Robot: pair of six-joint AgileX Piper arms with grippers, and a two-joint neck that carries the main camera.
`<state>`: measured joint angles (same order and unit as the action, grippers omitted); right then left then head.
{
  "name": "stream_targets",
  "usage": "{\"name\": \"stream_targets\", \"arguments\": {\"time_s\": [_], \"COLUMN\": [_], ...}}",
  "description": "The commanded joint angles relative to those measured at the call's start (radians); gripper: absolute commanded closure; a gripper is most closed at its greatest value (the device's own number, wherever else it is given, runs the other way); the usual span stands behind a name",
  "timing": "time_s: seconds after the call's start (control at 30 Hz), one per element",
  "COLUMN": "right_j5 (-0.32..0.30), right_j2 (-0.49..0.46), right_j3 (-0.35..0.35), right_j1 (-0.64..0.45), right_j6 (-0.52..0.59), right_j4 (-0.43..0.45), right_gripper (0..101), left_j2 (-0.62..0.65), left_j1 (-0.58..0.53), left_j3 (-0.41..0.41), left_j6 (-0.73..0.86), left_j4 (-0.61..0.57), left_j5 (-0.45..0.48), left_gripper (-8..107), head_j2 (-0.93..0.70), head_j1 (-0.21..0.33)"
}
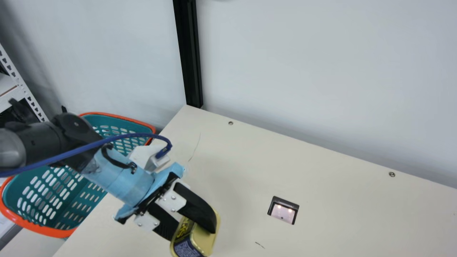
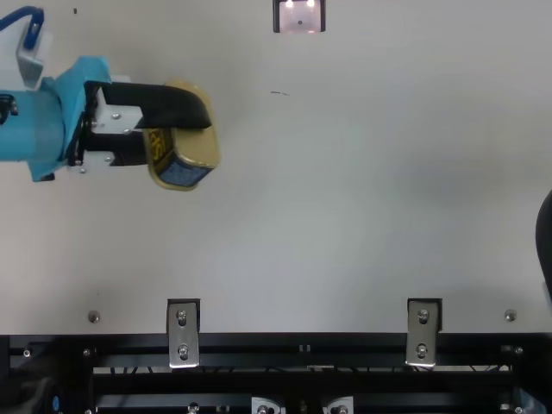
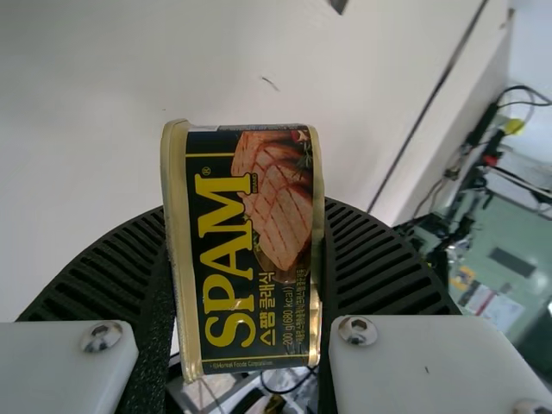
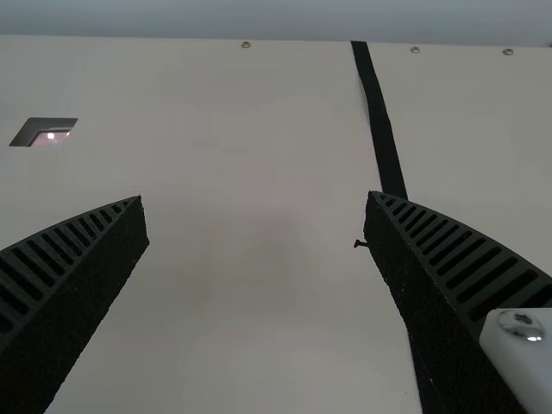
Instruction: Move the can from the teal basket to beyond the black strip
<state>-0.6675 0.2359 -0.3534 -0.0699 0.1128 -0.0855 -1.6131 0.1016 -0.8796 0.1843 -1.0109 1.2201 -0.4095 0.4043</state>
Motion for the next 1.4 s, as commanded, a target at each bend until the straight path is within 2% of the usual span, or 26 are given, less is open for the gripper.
{"name": "stream_targets", "arguments": {"time_s": [0.0, 0.97, 1.37], "right_j5": [0.000, 0.000, 0.000], "right_j2": [0.000, 0.000, 0.000], "right_j3": [0.000, 0.000, 0.000], "right_j1": [0.000, 0.000, 0.000], "right_j6": [0.000, 0.000, 0.000], "right_j4": [0.000, 0.000, 0.000], "right_gripper": [0, 0, 0], "left_j2": [0.000, 0.006, 0.055], "left_j1": [0.000, 0.001, 0.062], "left_j3": [0.000, -0.007, -0.031], "left_j6": [0.000, -0.014, -0.044], "left_j4": [0.000, -0.008, -0.038], "left_j5": [0.000, -0.010, -0.004], "left_gripper": [89, 89, 89], "head_j2": [-0.013, -0.013, -0.013], "head_j1": [0.032, 0.032, 0.032]}}
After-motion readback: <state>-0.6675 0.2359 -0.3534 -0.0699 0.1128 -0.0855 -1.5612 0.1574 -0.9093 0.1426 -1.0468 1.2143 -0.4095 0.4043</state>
